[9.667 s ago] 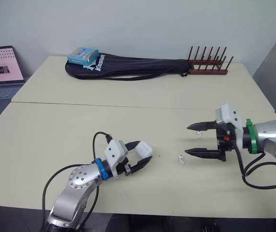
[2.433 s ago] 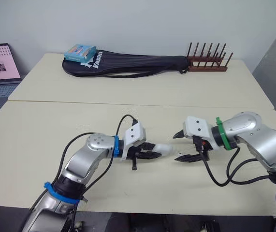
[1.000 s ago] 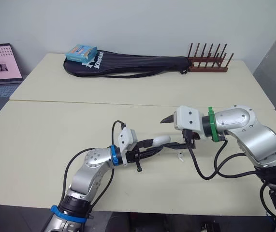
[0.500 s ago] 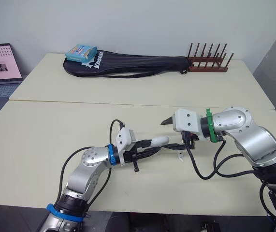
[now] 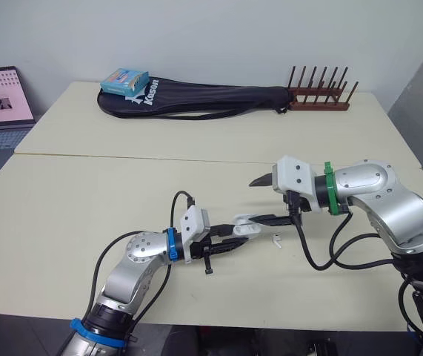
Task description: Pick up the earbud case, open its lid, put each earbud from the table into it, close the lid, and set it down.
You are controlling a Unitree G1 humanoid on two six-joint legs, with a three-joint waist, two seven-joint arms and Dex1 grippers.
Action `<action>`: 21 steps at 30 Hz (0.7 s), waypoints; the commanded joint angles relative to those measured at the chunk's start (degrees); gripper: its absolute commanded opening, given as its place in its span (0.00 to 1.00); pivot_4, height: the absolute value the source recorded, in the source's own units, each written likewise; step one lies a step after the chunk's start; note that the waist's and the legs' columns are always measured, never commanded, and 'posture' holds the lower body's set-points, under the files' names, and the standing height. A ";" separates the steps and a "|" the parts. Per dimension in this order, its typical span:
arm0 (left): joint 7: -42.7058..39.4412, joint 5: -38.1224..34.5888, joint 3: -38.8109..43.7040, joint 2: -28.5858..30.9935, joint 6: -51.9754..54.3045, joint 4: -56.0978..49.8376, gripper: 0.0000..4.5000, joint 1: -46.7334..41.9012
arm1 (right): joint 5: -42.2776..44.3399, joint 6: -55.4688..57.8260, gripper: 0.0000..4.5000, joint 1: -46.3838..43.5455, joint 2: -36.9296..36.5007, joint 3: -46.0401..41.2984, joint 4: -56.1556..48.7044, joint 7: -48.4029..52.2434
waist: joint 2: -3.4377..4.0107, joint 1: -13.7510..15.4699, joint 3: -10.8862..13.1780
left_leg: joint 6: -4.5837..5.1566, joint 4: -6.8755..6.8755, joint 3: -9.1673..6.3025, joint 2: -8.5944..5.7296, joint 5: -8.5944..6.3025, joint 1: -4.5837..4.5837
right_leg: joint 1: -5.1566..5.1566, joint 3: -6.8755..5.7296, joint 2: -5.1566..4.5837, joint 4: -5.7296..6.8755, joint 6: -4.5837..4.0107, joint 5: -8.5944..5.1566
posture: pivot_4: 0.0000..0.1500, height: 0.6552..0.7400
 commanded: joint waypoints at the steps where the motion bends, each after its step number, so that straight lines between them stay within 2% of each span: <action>1: 1.37 -0.28 1.49 -0.52 -1.51 -0.63 0.17 -0.29 | 1.84 -1.66 0.86 1.81 -2.41 -4.28 -2.36 1.56 | 0.00 0.01 0.00 | 0.00 0.00 0.00 0.00 0.00 0.00 | 0.00 0.00 0.00 0.00 0.00 0.00 | 1.00 0.71; 4: 3.62 -1.07 3.55 -1.02 -0.79 -0.66 0.17 0.40 | 2.74 -6.69 0.86 7.13 -5.46 -9.38 -2.82 2.78 | 0.00 0.24 0.00 | 0.00 0.00 -0.01 0.00 0.00 -0.03 | 0.00 -0.03 -0.01 -0.01 0.00 0.00 | 1.00 0.71; 8: 7.01 -2.72 7.26 -1.02 1.27 -1.58 0.17 2.45 | 6.01 -11.06 0.86 18.74 -6.52 -18.95 -3.77 2.63 | -0.01 0.18 -0.01 | 0.00 -0.01 0.00 0.00 0.00 -0.03 | 0.04 -0.04 -0.01 -0.04 0.00 0.00 | 1.00 0.71; 14: 10.80 -2.85 12.09 -0.65 -0.70 -2.54 0.17 5.28 | 4.63 -17.45 0.86 35.94 -9.26 -32.09 -0.61 2.78 | -0.01 0.18 0.00 | 0.00 -0.01 0.03 -0.03 0.00 0.02 | 0.09 0.00 -0.01 -0.02 0.00 0.00 | 1.00 0.71; 18: 12.57 -2.90 14.60 -0.64 -1.96 -1.23 0.17 5.19 | 3.07 -22.65 0.86 46.11 -8.67 -41.05 4.69 2.42 | -0.07 0.20 0.03 | 0.01 -0.09 0.15 -0.06 -0.01 0.64 | 0.80 -0.01 0.00 -0.19 0.01 -0.03 | 1.00 0.71; 21: 13.19 -2.91 15.32 -0.60 -1.91 -1.24 0.17 5.17 | 3.03 -25.05 0.86 51.32 -7.25 -45.24 7.76 1.43 | -0.07 0.08 0.03 | 0.01 -0.15 0.38 -0.06 -0.01 0.83 | 0.93 0.08 0.00 -0.20 0.02 -0.03 | 1.00 0.71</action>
